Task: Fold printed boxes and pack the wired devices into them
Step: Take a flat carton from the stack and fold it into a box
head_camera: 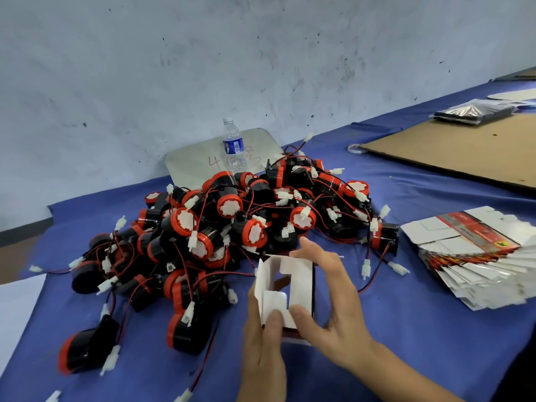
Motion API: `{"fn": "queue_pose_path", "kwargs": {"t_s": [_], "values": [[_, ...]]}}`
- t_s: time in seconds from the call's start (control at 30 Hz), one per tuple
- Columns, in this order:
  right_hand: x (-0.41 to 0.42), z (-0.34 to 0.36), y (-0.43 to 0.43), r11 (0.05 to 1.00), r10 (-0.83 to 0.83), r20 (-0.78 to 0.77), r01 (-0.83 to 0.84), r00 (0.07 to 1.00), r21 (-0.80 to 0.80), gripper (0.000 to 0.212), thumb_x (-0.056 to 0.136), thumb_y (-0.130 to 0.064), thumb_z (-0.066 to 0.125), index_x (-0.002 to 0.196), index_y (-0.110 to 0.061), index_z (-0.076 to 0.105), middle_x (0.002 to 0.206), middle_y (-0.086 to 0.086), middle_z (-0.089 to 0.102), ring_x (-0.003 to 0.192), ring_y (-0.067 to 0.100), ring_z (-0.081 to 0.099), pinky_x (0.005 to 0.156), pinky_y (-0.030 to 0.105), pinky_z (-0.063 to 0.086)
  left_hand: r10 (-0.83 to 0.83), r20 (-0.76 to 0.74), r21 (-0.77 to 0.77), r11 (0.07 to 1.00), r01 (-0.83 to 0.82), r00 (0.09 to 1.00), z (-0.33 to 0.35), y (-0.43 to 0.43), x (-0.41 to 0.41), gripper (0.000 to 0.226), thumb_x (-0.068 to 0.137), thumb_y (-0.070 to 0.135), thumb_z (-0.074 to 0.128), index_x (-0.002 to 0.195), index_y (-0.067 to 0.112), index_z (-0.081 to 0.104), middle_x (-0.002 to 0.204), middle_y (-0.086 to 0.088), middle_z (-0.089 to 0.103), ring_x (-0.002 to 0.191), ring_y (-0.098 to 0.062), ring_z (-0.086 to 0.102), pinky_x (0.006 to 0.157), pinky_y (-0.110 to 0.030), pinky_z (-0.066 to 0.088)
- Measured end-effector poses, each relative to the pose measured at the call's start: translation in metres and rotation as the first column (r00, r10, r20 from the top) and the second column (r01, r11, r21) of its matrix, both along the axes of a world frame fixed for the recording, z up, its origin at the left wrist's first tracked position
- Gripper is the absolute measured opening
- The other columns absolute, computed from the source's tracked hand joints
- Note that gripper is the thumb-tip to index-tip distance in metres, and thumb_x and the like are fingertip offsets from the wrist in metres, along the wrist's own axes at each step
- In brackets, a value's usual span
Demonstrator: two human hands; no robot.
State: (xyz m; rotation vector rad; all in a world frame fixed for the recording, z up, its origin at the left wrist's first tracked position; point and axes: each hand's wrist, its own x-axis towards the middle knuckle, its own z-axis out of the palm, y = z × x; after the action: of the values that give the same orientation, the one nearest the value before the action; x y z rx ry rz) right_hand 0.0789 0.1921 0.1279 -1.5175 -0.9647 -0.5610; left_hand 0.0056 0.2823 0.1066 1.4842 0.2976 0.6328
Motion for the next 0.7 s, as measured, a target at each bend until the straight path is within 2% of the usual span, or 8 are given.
{"fn": "queue_pose_path", "kwargs": {"t_s": [0.17,0.23,0.3,0.37,0.43,0.5,0.6,0.7], "values": [[0.001,-0.002,0.002,0.997,-0.05,0.094,0.054,0.994,-0.045,0.055,0.094,-0.053,0.045,0.098,-0.005,0.072,0.116,-0.004,0.055,0.106,0.022,0.055,0.092,0.033,0.045,0.058,-0.039,0.014,0.998,-0.057,0.998,-0.001,0.004,-0.002,0.04,0.092,0.021,0.055,0.13,0.032,0.05,0.127,-0.003,0.06,0.116,-0.019,0.057,0.102,-0.049,0.043],[0.0,-0.004,0.004,0.997,-0.052,0.084,0.056,0.995,-0.045,0.056,0.095,-0.053,0.045,0.091,-0.005,0.073,0.117,-0.007,0.054,0.106,0.022,0.055,0.092,0.033,0.045,0.033,-0.031,0.032,0.999,-0.032,0.999,-0.002,0.005,-0.002,0.046,0.082,0.035,0.051,0.127,0.043,0.052,0.123,0.001,0.063,0.115,-0.019,0.057,0.102,-0.053,0.043],[0.001,-0.006,0.004,0.997,-0.047,0.076,0.051,0.996,-0.049,0.057,0.095,-0.055,0.045,0.092,-0.005,0.072,0.118,-0.007,0.054,0.108,0.021,0.055,0.092,0.034,0.045,0.004,0.017,0.104,0.995,-0.006,1.0,0.001,0.007,-0.001,0.05,0.075,0.048,0.048,0.123,0.062,0.051,0.11,0.014,0.069,0.103,-0.01,0.063,0.096,-0.048,0.049],[0.003,-0.007,0.003,0.998,-0.019,0.055,0.022,0.998,-0.055,0.057,0.093,-0.06,0.046,0.096,-0.008,0.071,0.12,-0.004,0.054,0.111,0.021,0.054,0.092,0.034,0.046,-0.029,0.108,0.27,0.963,-0.001,0.994,0.008,0.009,-0.002,0.043,0.082,0.055,0.044,0.122,0.069,0.045,0.108,0.029,0.067,0.094,0.001,0.065,0.084,-0.027,0.053],[0.005,-0.007,0.001,0.998,0.006,0.034,-0.004,0.999,-0.06,0.06,0.09,-0.064,0.047,0.098,-0.009,0.068,0.121,0.001,0.054,0.113,0.022,0.054,0.091,0.035,0.046,-0.048,0.182,0.376,0.926,-0.025,0.982,0.013,0.009,-0.001,0.035,0.09,0.061,0.047,0.125,0.059,0.052,0.134,0.016,0.058,0.121,-0.009,0.057,0.092,-0.015,0.046],[0.007,-0.009,0.0,0.997,0.027,0.015,-0.026,1.0,-0.068,0.066,0.088,-0.066,0.049,0.098,-0.003,0.065,0.121,0.004,0.053,0.113,0.021,0.053,0.09,0.033,0.047,-0.08,0.235,0.391,0.92,-0.019,0.969,0.012,0.007,0.002,0.038,0.09,0.061,0.051,0.121,0.043,0.063,0.147,-0.008,0.045,0.137,-0.022,0.042,0.098,-0.019,0.044],[0.005,-0.016,0.001,0.992,0.124,-0.037,-0.125,0.992,-0.01,0.061,0.079,-0.06,0.064,0.115,-0.012,0.051,0.13,0.004,0.046,0.122,0.02,0.048,0.096,0.03,0.044,-0.136,0.295,0.324,0.945,0.035,0.946,0.013,0.005,0.004,0.044,0.086,0.06,0.055,0.112,0.026,0.07,0.146,-0.017,0.041,0.136,-0.023,0.042,0.096,-0.022,0.047],[0.006,-0.019,0.0,0.974,0.223,-0.071,-0.219,0.972,0.066,0.076,0.066,-0.046,0.081,0.121,-0.025,0.033,0.136,0.006,0.038,0.129,0.03,0.042,0.098,0.044,0.046,-0.145,0.305,0.297,0.954,0.051,0.941,0.012,0.006,0.002,0.043,0.084,0.065,0.055,0.103,0.032,0.074,0.145,-0.012,0.045,0.131,-0.019,0.048,0.089,-0.022,0.05]]}}
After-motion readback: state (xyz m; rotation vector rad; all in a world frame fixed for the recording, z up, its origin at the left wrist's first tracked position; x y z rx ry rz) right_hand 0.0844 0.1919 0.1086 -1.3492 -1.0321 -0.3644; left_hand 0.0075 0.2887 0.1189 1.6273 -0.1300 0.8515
